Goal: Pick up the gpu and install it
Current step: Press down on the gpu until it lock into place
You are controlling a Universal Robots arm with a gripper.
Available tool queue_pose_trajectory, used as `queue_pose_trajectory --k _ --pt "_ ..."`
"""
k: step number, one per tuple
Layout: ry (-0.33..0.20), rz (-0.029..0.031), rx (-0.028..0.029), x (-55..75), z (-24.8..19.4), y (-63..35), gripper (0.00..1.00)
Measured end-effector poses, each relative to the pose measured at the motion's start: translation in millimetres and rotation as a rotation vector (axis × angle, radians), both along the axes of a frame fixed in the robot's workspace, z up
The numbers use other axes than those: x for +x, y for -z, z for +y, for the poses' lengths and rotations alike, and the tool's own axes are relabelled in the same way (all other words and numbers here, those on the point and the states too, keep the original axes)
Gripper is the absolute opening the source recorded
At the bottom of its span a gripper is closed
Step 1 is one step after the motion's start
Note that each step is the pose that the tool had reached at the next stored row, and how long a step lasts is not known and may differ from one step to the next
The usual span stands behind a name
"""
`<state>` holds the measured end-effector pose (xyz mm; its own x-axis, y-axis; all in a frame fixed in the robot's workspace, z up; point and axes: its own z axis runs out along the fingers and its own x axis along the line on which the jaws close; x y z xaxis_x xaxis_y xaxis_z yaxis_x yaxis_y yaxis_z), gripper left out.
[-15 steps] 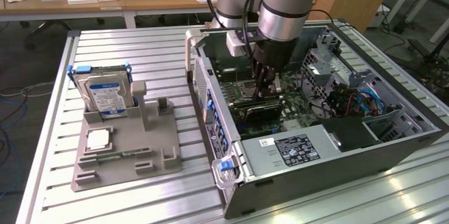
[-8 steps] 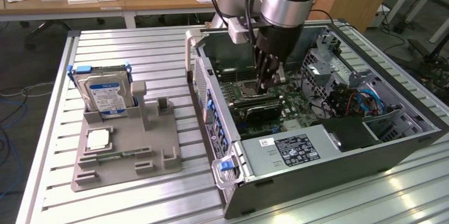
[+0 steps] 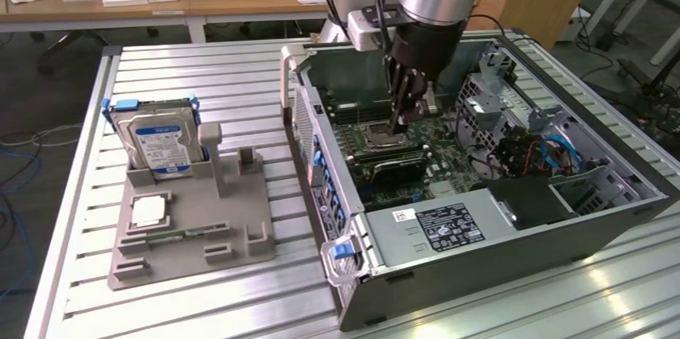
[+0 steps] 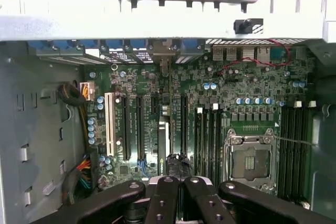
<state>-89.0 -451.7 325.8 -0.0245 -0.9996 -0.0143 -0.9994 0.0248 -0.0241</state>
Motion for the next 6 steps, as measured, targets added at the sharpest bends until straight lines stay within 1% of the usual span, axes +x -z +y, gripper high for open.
queue_pose_trajectory --k 6 --pt "0.000 0.0001 -0.0002 0.0 0.0 -0.1 0.11"
